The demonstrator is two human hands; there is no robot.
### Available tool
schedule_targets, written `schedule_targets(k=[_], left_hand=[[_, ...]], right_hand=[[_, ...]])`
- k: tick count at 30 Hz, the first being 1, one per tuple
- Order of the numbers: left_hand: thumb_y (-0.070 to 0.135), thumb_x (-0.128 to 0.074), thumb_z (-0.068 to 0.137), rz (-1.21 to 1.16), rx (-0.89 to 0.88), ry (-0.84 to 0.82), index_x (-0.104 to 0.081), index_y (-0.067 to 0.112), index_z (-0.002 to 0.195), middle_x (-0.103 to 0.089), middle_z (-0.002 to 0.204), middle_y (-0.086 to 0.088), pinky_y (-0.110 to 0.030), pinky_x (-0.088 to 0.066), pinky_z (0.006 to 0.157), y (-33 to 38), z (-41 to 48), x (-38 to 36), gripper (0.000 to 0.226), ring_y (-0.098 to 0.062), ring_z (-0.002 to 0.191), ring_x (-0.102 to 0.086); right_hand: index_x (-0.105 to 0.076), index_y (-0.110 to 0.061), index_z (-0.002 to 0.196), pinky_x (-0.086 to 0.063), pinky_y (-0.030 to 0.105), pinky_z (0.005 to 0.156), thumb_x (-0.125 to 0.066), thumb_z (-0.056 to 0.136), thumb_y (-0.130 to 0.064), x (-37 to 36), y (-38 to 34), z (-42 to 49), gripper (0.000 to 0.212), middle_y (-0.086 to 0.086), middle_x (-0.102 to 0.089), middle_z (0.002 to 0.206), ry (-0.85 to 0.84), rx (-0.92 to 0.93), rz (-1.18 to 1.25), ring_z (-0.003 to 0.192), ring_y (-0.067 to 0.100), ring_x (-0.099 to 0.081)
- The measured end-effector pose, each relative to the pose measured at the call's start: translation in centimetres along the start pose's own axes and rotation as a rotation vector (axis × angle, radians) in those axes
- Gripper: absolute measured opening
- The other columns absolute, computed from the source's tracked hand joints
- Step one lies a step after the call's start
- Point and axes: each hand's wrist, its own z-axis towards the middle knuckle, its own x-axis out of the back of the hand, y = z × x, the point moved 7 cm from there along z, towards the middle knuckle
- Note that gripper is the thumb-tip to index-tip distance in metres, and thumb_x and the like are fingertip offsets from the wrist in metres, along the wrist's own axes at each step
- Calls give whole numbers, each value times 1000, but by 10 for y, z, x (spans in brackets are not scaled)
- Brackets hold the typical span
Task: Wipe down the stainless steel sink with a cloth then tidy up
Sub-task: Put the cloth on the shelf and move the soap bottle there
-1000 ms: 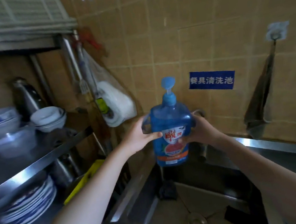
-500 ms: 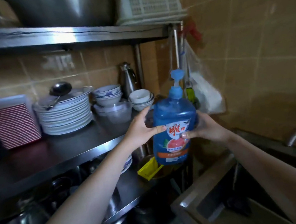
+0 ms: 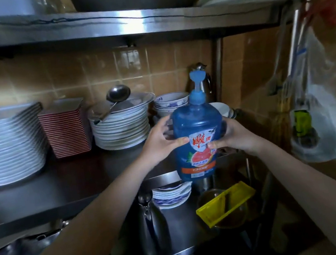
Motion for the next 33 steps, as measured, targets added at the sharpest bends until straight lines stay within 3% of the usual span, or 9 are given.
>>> schedule_targets(k=[5, 7, 12, 18, 21, 23, 26, 30, 33], left_hand=[[18, -79, 72, 10, 24, 61, -40, 27, 133, -55, 129, -5, -13, -49, 73, -23, 46, 15, 73, -16, 110, -56], [16, -80, 72, -1, 44, 61, -41, 27, 134, -54, 130, -10, -16, -51, 77, -35, 60, 16, 74, -19, 113, -56], [11, -77, 75, -42, 70, 63, -42, 23, 133, -60, 121, -7, -10, -50, 69, -58, 85, 20, 69, -11, 101, -61], [20, -74, 78, 1, 115, 60, -40, 27, 132, -60, 121, -4, -9, -50, 72, -72, 100, 23, 64, -13, 101, -61], [24, -72, 81, 40, 144, 28, -34, 23, 141, -53, 133, -3, -18, -47, 85, -73, 99, 21, 70, -15, 116, -55], [25, -69, 84, 142, 135, -30, -26, 23, 145, -45, 142, -1, -25, -42, 96, -70, 97, 18, 75, -15, 129, -43], [28, -64, 87, 476, 151, -87, -16, 22, 149, -35, 150, -4, -34, -33, 108, -68, 86, 21, 78, -20, 136, -34], [40, -56, 89, 970, 216, -146, -21, 25, 146, -39, 146, -7, -46, -35, 105, -69, 56, 29, 69, -28, 131, -40], [41, -51, 90, 1161, 195, -145, -29, 24, 142, -42, 143, -7, -46, -32, 104, -63, 25, 28, 59, -30, 129, -41]], right_hand=[[-53, -8, 125, -53, 45, 92, -85, 60, -4, 14, 30, 68, 73, 13, -64, 121, -30, -20, -52, 111, 26, -62], [-54, -10, 124, -54, 42, 91, -83, 60, -3, 17, 45, 87, 70, 10, -66, 119, -24, -23, -45, 110, 23, -63], [-56, -15, 121, -55, 22, 76, -78, 66, 4, 23, 70, 117, 62, -5, -70, 109, -19, -30, -6, 102, 11, -67], [-49, -14, 129, -54, 22, 79, -78, 68, -9, 17, 79, 129, 68, -1, -64, 121, -48, -59, -29, 110, 10, -62], [-45, -14, 134, -53, 29, 89, -73, 77, -5, 14, 78, 126, 64, 4, -61, 127, -51, -64, -61, 115, 14, -59], [-43, -13, 136, -50, 39, 97, -71, 81, -9, 13, 77, 121, 63, 5, -59, 130, -36, -77, -95, 118, 18, -57], [-38, -16, 140, -45, 46, 103, -66, 87, -17, 10, 72, 107, 61, 3, -55, 135, 10, -48, -247, 123, 18, -52], [-31, -27, 144, -45, 47, 100, -63, 88, -27, 16, 73, 76, 65, 2, -53, 138, 84, -66, -772, 124, 23, -52], [-31, -30, 144, -42, 44, 102, -63, 85, -35, 17, 77, 43, 67, 3, -53, 136, 87, -115, -1079, 124, 24, -49]])
